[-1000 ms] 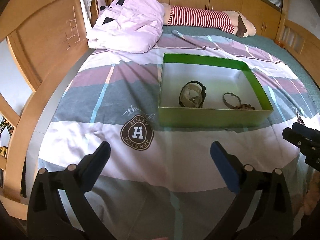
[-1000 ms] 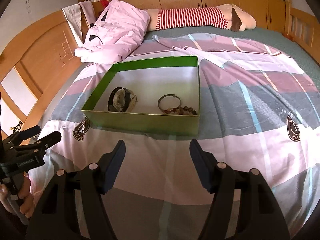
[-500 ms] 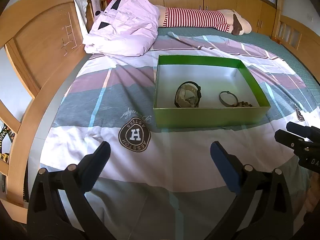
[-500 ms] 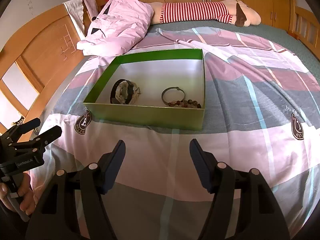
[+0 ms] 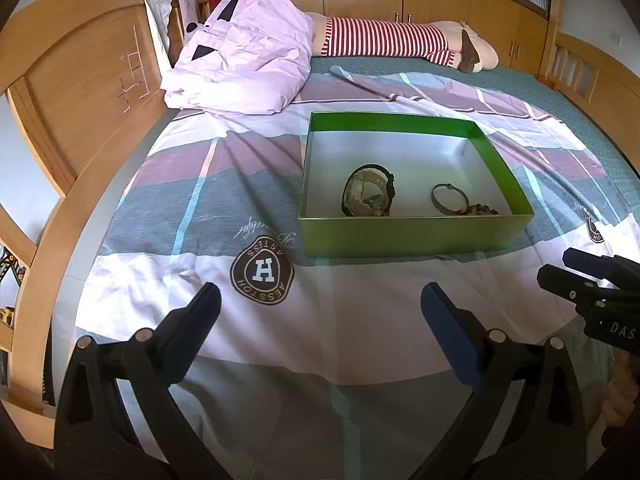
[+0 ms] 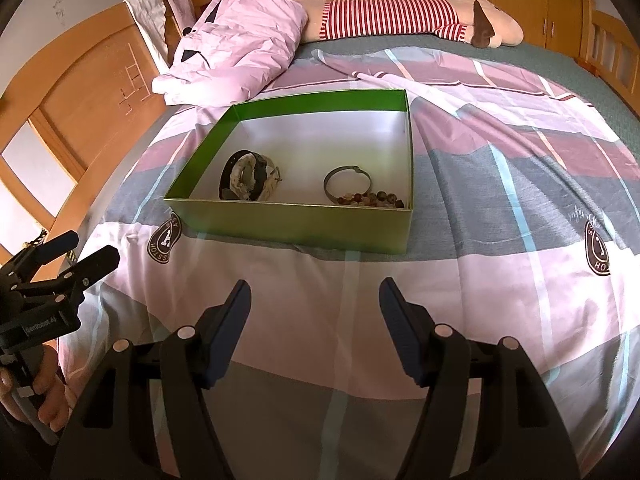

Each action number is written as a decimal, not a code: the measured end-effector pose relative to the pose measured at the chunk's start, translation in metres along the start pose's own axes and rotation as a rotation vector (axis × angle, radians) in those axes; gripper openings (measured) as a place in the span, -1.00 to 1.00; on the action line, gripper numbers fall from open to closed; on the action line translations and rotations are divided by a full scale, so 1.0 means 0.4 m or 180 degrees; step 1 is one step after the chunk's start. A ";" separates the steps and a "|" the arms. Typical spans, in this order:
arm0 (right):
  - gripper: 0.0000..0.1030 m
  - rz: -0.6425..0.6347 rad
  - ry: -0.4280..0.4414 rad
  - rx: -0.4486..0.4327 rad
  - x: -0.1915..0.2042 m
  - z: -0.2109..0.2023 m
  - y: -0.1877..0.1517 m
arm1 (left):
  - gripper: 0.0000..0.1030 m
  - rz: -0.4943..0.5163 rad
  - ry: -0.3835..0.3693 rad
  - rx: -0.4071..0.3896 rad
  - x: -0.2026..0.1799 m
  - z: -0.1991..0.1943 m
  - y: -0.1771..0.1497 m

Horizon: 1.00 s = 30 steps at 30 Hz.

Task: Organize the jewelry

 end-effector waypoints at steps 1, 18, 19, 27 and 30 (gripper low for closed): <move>0.31 -0.0002 -0.0004 -0.0001 0.000 0.000 0.000 | 0.96 -0.0003 -0.0001 0.0001 0.000 0.000 0.000; 0.31 0.0016 -0.0008 0.0002 -0.005 0.001 0.000 | 0.96 -0.0033 -0.0013 0.0017 0.006 0.009 -0.006; 0.31 0.0017 -0.0007 0.0001 -0.006 0.000 0.000 | 0.96 -0.0027 -0.0011 0.0023 0.005 0.009 -0.005; 0.31 0.0083 0.0006 0.0036 -0.008 0.004 -0.005 | 0.96 0.0003 0.0025 0.0026 -0.002 0.011 -0.003; 0.31 0.0074 -0.0002 0.0023 -0.009 0.003 -0.005 | 0.96 0.0002 0.0029 0.0026 -0.002 0.012 -0.004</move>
Point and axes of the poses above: each gripper's, at about its wrist camera, not at the fingertips, and z roughly the way its jaws point, x to its left, y to its top, the point moved 4 cm from there along z, roughly the way its jaws point, and after that the axes turned 12 degrees about z, right-handed, at the moved point
